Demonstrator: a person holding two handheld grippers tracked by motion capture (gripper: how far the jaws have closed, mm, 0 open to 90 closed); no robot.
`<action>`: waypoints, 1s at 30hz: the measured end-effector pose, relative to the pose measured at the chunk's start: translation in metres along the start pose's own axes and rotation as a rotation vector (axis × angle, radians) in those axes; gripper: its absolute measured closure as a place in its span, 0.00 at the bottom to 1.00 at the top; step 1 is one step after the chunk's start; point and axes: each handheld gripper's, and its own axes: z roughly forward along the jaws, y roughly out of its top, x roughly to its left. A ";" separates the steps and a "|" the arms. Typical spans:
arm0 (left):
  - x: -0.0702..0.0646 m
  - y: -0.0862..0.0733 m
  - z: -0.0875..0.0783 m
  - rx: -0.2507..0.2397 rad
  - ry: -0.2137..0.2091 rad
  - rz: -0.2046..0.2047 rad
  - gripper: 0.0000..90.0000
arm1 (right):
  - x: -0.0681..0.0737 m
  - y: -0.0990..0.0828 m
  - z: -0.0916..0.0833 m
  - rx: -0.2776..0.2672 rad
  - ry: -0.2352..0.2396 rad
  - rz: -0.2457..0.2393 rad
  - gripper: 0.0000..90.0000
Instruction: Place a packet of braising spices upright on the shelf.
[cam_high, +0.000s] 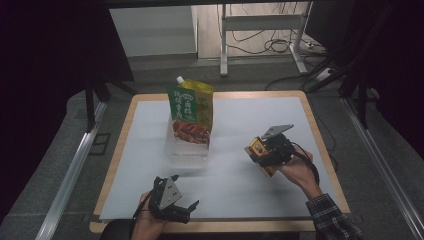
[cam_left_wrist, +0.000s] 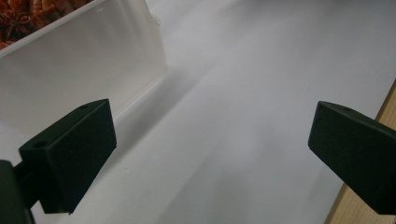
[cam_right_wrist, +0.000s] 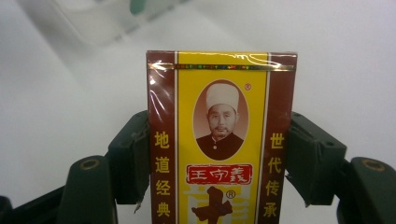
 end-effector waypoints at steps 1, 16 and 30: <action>0.000 0.000 0.000 0.002 -0.001 0.000 0.01 | 0.001 0.001 -0.001 -0.018 0.003 0.002 0.36; 0.000 0.000 -0.001 0.001 0.001 0.003 0.01 | 0.007 0.006 -0.009 -0.157 0.015 0.004 0.36; 0.000 0.001 -0.001 -0.005 0.008 0.003 0.01 | 0.012 0.019 -0.017 -0.244 0.007 0.011 0.36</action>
